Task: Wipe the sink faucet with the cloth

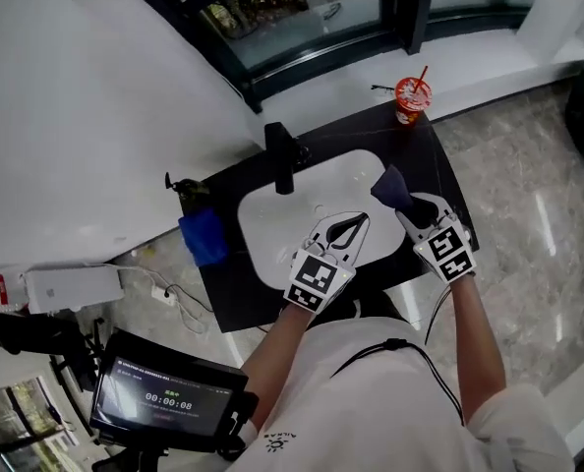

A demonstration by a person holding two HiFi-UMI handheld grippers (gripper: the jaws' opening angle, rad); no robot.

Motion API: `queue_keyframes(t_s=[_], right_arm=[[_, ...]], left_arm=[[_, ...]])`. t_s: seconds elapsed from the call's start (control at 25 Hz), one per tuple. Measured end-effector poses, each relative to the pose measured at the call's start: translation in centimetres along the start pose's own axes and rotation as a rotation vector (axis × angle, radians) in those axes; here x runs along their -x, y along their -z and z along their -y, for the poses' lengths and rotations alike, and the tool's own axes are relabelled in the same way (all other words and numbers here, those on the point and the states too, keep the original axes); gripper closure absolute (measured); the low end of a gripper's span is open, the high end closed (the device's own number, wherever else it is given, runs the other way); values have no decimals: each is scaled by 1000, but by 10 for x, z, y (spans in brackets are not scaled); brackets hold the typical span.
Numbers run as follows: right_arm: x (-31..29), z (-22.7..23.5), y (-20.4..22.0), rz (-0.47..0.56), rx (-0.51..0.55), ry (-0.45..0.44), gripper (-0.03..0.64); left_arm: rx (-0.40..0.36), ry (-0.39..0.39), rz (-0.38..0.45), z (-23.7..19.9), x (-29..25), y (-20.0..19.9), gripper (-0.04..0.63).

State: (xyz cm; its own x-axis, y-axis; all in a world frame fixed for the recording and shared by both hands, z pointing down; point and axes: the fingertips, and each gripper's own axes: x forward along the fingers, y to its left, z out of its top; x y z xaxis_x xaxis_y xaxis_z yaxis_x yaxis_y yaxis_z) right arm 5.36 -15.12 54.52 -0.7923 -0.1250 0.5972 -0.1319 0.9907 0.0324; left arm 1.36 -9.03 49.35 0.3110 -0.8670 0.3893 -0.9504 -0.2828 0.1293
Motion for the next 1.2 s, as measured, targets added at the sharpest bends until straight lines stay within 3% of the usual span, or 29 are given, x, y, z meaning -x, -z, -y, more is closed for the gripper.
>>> queue_keyframes(t_s=[0.32,0.56,0.76,1.2], right_arm=[[-72,-24,-94,90,230,-171,488],[-124,-22,-170,127,363,-191,488],[-166,-15,-209,93,502,-175,488],[-214,-12,-207,-45,803,-125,488]], left_arm=[[78,-287,86,-67,76,1,601],[132,-421,123,-99,123,13,601],[167,-475,133,-111,142,15,601],[171,-460,121,-115,138,21,601]])
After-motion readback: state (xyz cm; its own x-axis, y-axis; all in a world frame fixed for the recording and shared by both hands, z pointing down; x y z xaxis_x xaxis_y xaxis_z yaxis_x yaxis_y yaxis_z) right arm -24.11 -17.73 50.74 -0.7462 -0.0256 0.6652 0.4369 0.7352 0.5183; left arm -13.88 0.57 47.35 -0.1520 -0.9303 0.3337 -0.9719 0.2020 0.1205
